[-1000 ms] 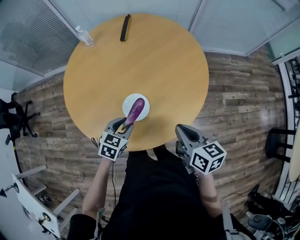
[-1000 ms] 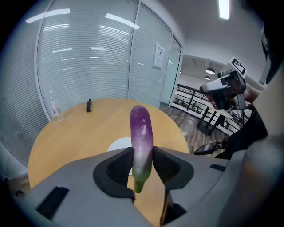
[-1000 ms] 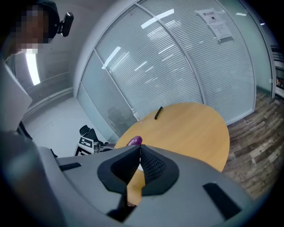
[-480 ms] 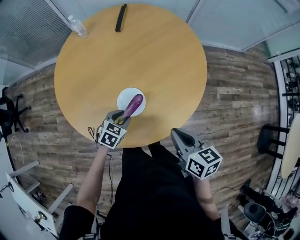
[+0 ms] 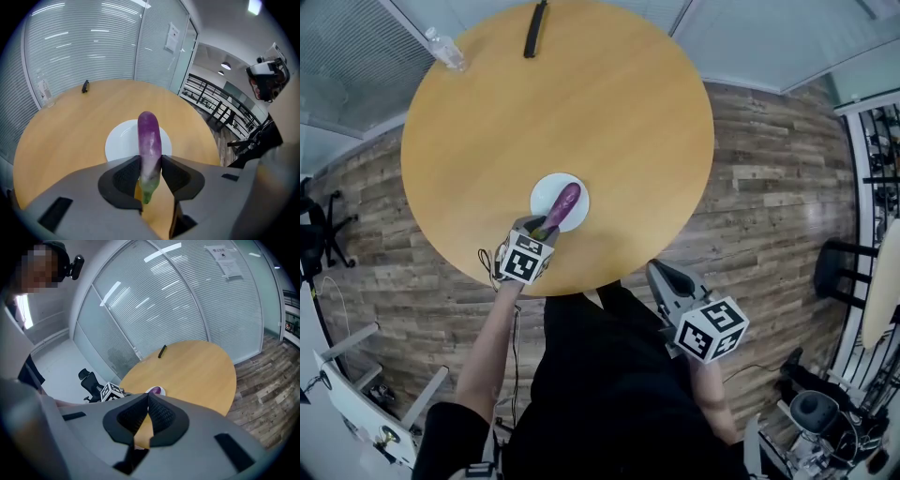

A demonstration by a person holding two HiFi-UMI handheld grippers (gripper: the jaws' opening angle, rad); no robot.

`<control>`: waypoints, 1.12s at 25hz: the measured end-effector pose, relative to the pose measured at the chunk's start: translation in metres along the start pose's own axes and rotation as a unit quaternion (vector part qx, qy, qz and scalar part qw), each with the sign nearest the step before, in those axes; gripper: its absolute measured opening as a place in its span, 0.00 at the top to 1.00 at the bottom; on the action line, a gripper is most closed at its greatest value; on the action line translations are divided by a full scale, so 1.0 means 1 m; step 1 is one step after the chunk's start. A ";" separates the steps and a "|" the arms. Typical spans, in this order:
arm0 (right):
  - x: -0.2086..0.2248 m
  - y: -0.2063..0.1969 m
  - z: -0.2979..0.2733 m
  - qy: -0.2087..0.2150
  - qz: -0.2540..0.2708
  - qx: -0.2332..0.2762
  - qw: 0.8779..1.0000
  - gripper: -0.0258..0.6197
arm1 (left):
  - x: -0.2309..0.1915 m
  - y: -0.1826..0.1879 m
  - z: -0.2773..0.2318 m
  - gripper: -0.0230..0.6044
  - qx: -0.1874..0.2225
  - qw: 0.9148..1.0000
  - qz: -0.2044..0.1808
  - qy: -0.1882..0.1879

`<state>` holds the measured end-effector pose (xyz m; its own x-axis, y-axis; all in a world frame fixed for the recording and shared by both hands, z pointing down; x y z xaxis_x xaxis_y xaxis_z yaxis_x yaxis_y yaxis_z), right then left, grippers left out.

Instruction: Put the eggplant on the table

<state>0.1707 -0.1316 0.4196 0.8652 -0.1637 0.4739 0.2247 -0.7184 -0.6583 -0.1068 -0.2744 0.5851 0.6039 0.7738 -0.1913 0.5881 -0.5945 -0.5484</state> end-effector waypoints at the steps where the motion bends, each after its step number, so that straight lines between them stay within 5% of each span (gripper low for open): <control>1: 0.001 -0.001 0.000 -0.002 -0.002 0.000 1.000 0.93 | -0.002 0.000 -0.002 0.72 0.000 1.000 0.003 0.001; 28: 0.024 0.006 0.018 -0.046 -0.028 0.030 0.998 0.93 | -0.016 0.004 -0.015 0.69 -0.016 0.999 0.044 0.000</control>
<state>0.2010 -0.1278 0.4167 0.8872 -0.0602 0.4575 0.2977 -0.6829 -0.6671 -0.1061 -0.2923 0.5984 0.6537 0.7184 -0.2378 0.5500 -0.6669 -0.5028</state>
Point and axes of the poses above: the fingertips, and each gripper's own axes: z backward along the fingers, x to its right, y out of its top, the point moved 10 cm from there along z, backward along the fingers, and after that the axes turned 3 degrees about -y, right-handed, at the moved point
